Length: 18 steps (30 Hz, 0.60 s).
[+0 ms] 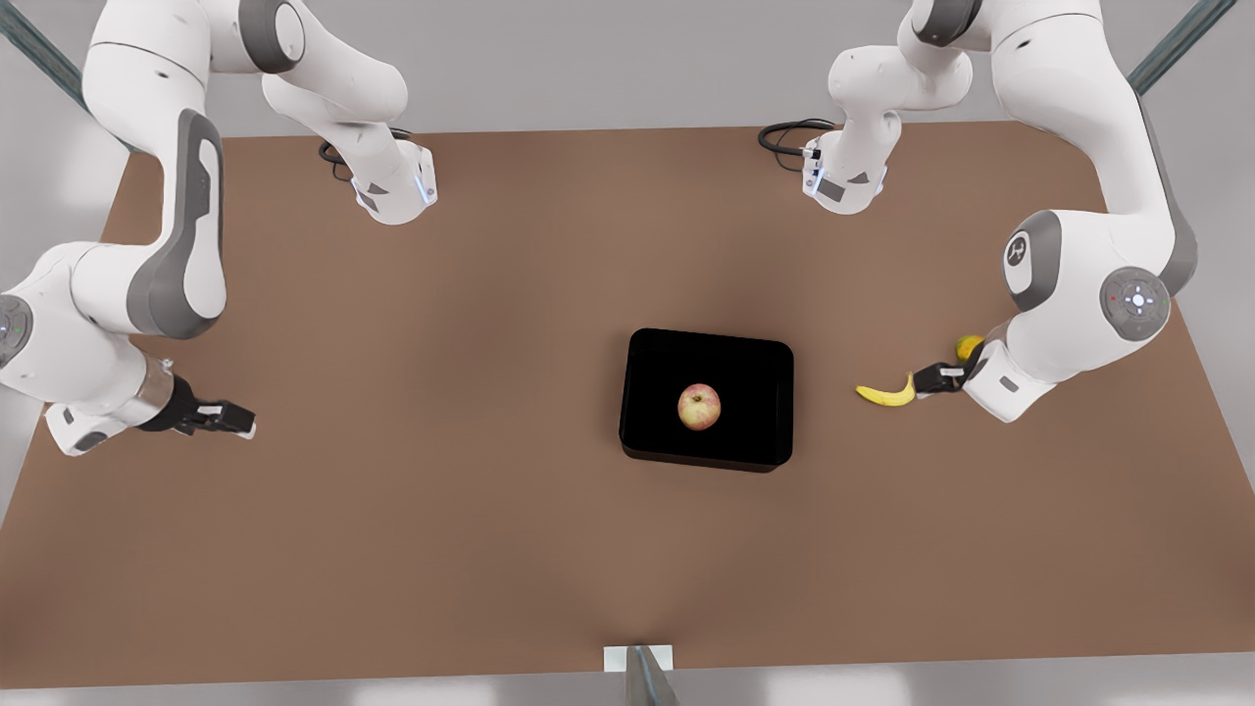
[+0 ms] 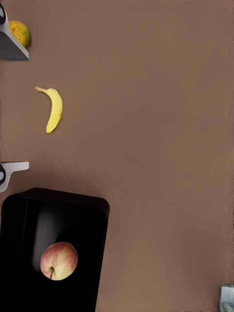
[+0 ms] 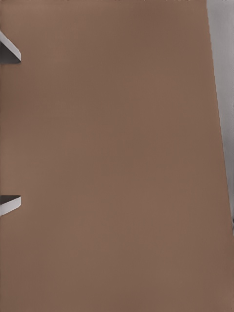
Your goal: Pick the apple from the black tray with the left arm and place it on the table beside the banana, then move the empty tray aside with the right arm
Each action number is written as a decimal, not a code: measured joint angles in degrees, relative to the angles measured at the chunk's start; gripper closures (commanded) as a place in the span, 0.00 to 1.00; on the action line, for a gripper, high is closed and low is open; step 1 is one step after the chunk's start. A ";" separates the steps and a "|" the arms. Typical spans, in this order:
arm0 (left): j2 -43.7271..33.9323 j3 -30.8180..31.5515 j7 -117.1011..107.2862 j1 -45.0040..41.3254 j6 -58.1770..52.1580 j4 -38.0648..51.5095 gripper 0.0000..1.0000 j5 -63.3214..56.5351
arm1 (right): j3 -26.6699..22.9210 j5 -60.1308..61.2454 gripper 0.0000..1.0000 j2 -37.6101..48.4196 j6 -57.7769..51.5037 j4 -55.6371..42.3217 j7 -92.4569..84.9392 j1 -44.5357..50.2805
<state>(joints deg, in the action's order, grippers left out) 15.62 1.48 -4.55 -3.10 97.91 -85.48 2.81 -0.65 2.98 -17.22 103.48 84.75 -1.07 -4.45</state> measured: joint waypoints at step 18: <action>3.51 2.92 -16.78 -25.54 16.55 -19.33 0.00 -2.32 | 2.05 -2.54 0.00 -5.96 2.70 -3.69 -0.78 1.72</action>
<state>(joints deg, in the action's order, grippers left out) 19.13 4.40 -21.33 -28.64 114.46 -104.81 0.49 1.41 0.44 -23.18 106.18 81.06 -1.86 -2.73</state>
